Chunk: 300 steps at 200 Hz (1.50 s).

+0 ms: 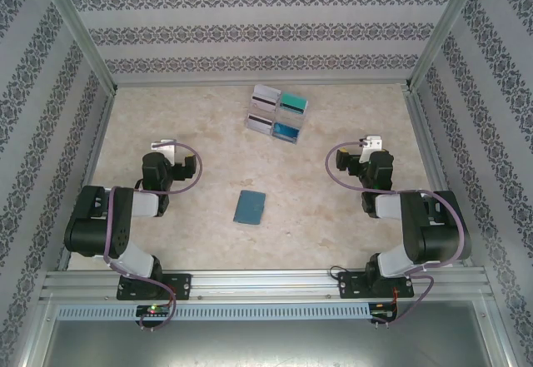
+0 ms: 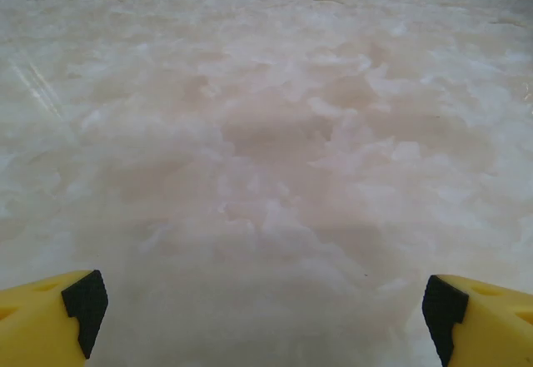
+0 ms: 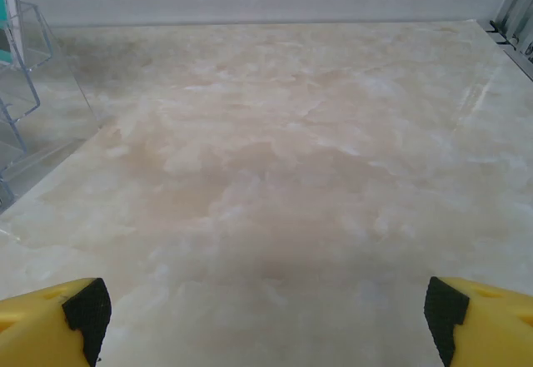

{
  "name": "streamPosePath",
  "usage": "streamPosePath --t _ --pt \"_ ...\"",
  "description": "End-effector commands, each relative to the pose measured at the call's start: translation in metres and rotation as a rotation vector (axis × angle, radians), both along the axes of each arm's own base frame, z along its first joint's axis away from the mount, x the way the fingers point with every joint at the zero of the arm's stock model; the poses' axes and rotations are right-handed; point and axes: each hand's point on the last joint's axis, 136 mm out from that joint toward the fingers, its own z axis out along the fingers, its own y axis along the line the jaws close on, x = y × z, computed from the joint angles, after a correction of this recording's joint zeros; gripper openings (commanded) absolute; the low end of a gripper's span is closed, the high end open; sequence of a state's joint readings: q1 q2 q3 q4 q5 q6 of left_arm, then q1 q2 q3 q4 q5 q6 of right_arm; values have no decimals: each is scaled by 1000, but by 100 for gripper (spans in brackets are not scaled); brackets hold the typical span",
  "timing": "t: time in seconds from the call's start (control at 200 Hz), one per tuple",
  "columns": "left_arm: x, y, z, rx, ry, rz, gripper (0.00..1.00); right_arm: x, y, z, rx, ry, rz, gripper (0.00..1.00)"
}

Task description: Put the credit cards into the card holder

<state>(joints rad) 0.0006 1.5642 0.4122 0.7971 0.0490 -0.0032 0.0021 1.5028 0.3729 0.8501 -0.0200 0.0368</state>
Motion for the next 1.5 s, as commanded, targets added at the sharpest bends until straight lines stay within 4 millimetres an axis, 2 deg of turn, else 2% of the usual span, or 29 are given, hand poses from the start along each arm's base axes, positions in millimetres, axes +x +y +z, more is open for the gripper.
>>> streamPosePath --t 0.0,0.719,0.769,0.854,0.929,0.999,1.089,1.139,1.164,1.254,1.409,1.494 --pt "5 2 10 -1 -35 0 100 7 0 12 -15 -41 1 98" --pt "5 3 10 -1 -35 1 100 7 0 13 -16 -45 0 98" --pt "6 7 17 3 -38 25 100 7 -2 17 -14 -53 -11 98" --pt "7 16 36 3 25 88 100 2 -3 42 -23 -66 -29 98" --pt "13 19 59 -39 56 127 99 -5 -17 61 25 -30 -121 98" --pt "24 11 74 -114 112 110 99 -5 -23 75 126 -14 -177 98" --pt "46 -14 80 -250 214 27 100 8 -5 78 290 80 -114 98" --pt "59 -32 70 -340 297 -26 100 19 11 72 388 165 -73 98" --pt "70 -39 77 -383 306 -52 100 25 18 70 442 198 -55 98" --pt "100 -64 68 -520 385 -127 100 46 41 66 610 279 -1 90" --pt "158 -91 61 -674 431 -208 96 81 54 50 762 421 -14 81" --pt "187 -106 44 -751 491 -239 95 101 62 45 846 463 -3 79"
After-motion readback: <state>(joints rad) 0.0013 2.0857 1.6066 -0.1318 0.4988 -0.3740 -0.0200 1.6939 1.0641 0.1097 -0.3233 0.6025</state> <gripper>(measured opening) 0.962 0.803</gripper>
